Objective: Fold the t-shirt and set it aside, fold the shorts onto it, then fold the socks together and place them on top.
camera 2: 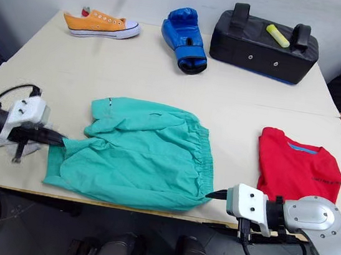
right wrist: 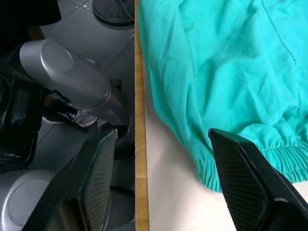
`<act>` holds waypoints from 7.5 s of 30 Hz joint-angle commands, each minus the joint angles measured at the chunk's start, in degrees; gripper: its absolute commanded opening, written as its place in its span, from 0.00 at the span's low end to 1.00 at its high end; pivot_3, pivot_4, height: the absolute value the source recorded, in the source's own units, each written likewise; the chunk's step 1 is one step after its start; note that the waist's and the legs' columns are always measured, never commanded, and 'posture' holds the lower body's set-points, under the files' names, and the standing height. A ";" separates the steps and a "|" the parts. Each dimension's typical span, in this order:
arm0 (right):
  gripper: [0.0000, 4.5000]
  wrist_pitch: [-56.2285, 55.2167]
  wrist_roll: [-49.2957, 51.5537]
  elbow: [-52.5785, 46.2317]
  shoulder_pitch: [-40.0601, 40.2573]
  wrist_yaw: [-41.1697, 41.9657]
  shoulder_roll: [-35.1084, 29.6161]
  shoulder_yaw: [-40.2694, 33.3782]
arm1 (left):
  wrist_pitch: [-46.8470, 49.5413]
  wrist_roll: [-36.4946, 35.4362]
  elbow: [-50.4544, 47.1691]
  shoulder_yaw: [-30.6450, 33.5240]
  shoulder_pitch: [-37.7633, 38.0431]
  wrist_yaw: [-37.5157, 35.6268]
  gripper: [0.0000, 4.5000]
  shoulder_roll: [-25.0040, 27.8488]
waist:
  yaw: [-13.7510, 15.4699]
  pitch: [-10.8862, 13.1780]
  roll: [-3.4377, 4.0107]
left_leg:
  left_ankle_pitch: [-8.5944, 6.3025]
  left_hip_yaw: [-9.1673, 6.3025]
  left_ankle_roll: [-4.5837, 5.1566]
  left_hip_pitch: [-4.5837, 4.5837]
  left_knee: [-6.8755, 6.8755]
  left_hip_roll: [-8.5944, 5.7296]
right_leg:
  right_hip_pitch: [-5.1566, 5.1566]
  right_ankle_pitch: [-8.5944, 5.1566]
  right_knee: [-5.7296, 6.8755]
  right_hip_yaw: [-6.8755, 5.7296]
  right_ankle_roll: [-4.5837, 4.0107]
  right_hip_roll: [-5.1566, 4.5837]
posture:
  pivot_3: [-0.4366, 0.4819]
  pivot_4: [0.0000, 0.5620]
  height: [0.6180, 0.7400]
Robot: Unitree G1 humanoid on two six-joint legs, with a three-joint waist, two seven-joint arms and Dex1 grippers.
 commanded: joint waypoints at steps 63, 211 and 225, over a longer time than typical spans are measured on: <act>0.69 -8.69 -12.93 10.85 -15.96 -2.51 11.22 18.87 | -10.80 -4.63 -10.54 0.18 18.01 -12.40 0.00 3.55 | -0.35 0.03 0.05 | -0.04 0.06 -0.14 -0.05 -0.09 0.01 | -0.02 -0.01 -0.21 -0.04 0.06 0.02 | 0.48 0.27 1.00; 0.16 -10.45 -42.59 7.46 -10.40 -33.62 8.92 24.11 | -50.45 25.57 54.28 -18.09 -38.38 19.27 0.51 -33.77 | 0.58 -0.45 -0.39 | 0.00 0.92 1.20 -1.00 1.17 0.03 | -0.85 1.41 -0.51 -0.87 0.41 -0.11 | 0.48 0.27 1.00; 0.00 -44.57 -34.05 19.55 -6.87 -25.83 -0.55 12.86 | -5.58 -3.16 -16.90 -2.29 8.84 0.47 0.01 -15.31 | -2.59 -0.42 -0.31 | 0.06 0.94 0.79 -0.85 1.09 0.28 | -0.88 1.21 -0.26 -0.71 0.29 0.04 | 0.48 0.27 1.00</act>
